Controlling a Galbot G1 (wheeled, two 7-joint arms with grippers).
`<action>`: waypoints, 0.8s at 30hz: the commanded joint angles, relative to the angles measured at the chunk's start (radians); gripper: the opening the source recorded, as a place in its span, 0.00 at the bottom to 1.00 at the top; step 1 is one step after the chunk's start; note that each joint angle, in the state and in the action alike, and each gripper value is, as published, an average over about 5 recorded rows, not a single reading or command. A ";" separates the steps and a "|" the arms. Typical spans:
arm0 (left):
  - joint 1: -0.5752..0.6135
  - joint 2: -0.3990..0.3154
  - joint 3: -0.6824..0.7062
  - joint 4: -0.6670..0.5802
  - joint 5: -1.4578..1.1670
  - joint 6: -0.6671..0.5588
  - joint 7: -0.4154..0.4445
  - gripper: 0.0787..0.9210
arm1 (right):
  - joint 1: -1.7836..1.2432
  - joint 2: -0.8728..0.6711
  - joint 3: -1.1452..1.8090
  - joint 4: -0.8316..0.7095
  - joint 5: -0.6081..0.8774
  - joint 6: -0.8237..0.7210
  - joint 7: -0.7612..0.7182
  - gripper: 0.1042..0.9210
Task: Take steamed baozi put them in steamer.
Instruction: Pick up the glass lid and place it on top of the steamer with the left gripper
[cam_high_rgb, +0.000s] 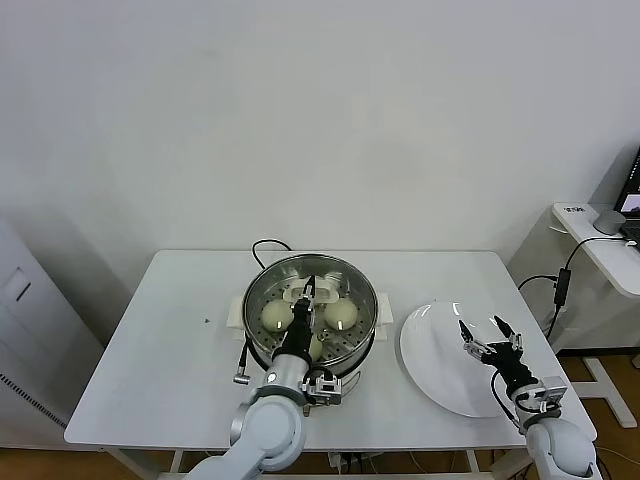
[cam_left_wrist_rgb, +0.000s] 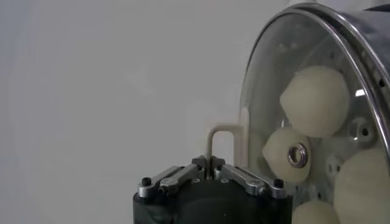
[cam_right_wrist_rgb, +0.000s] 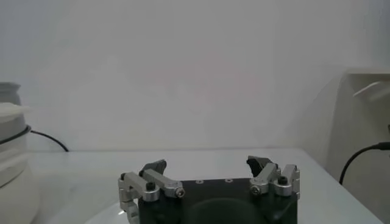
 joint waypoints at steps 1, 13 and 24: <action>0.000 -0.002 -0.006 0.014 -0.032 -0.001 -0.018 0.03 | -0.003 -0.001 0.006 0.000 0.000 0.002 -0.003 0.88; 0.075 0.032 -0.070 -0.127 -0.279 -0.046 -0.045 0.25 | -0.006 -0.002 0.014 -0.002 0.001 0.005 -0.009 0.88; 0.132 0.138 -0.377 -0.423 -1.303 -0.243 0.130 0.63 | 0.008 -0.002 0.007 -0.009 0.017 0.002 -0.023 0.88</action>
